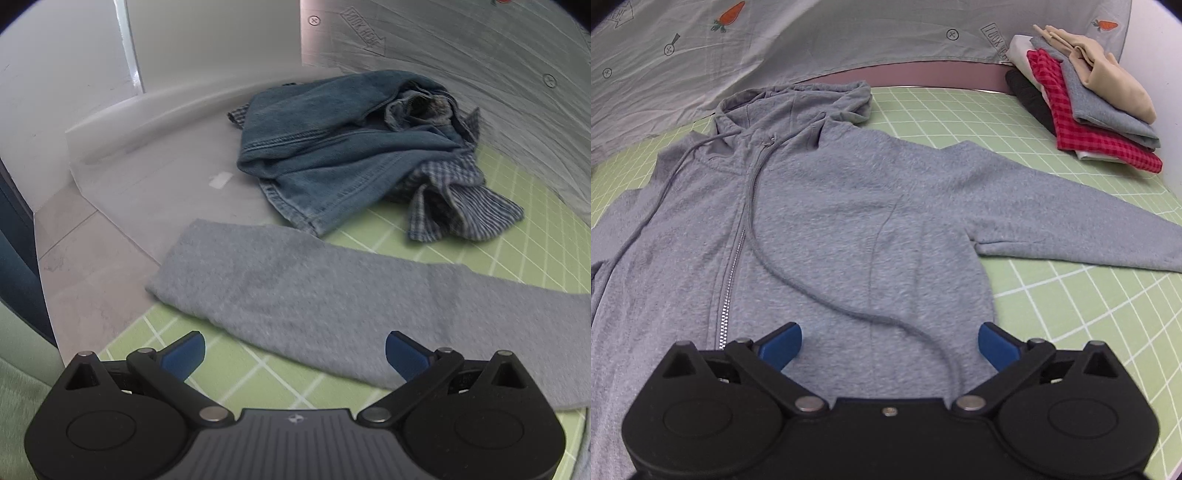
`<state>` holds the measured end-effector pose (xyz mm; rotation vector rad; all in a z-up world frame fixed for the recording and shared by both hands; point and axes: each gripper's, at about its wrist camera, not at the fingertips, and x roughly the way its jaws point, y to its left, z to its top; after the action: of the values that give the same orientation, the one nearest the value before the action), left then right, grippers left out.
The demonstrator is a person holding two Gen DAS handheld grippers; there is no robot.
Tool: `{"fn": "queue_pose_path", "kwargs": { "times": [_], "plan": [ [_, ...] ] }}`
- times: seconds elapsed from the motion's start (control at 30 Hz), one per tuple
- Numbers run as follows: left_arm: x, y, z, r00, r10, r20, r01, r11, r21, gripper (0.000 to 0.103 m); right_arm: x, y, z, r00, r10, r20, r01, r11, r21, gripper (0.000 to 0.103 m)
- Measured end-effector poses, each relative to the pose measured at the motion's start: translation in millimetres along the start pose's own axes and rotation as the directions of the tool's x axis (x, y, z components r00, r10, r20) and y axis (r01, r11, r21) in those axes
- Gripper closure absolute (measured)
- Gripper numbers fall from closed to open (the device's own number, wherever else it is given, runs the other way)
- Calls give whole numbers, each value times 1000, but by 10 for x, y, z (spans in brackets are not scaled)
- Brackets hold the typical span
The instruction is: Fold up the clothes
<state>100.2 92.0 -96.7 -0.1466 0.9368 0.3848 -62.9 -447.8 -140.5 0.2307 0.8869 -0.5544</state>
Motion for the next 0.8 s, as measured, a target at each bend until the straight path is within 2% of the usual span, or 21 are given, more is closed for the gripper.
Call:
{"fn": "queue_pose_path", "kwargs": {
  "times": [0.13, 0.27, 0.33, 0.37, 0.43, 0.53, 0.6, 0.67, 0.7, 0.73, 0.77, 0.8],
  "plan": [
    [250, 9, 135, 999, 51, -3, -51, 998, 35, 0, 1, 43, 70, 999, -44, 1, 44, 999, 5, 0],
    [422, 102, 174, 998, 61, -23, -60, 998, 27, 3, -2, 101, 115, 997, -67, -30, 67, 998, 1, 0],
    [472, 157, 168, 998, 50, -31, -50, 999, -5, 12, -19, 134, 130, 997, -64, -36, 64, 998, 2, 0],
    [495, 189, 162, 999, 38, -37, -38, 999, -20, 19, -29, 151, 130, 997, -65, -37, 65, 998, 1, 0],
    [491, 208, 158, 999, 34, -29, -35, 999, -28, 26, -49, 185, 128, 997, -67, -38, 67, 998, -2, 0],
    [461, 195, 156, 999, 32, -10, -32, 999, -4, 49, -54, 191, 120, 996, -75, -48, 75, 997, -1, 0],
    [448, 199, 152, 999, 34, 0, -34, 999, -8, 72, -56, 187, 117, 996, -77, -51, 77, 997, 7, 0],
    [427, 223, 150, 999, 32, 3, -32, 999, -25, 79, -61, 173, 120, 996, -74, -45, 75, 997, 21, 0],
    [408, 236, 150, 1000, 24, 2, -24, 999, -36, 87, -64, 166, 121, 997, -73, -41, 74, 997, 27, 0],
    [375, 246, 155, 1000, 11, 5, -11, 999, -45, 90, -71, 161, 123, 997, -72, -35, 73, 997, 35, 0],
    [333, 252, 162, 1000, -7, 10, 7, 999, -54, 99, -86, 143, 120, 997, -71, -29, 72, 996, 43, 0],
    [287, 251, 170, 1000, -27, 15, 27, 998, -57, 103, -100, 124, 116, 997, -69, -22, 71, 996, 52, 0]
  ]
}}
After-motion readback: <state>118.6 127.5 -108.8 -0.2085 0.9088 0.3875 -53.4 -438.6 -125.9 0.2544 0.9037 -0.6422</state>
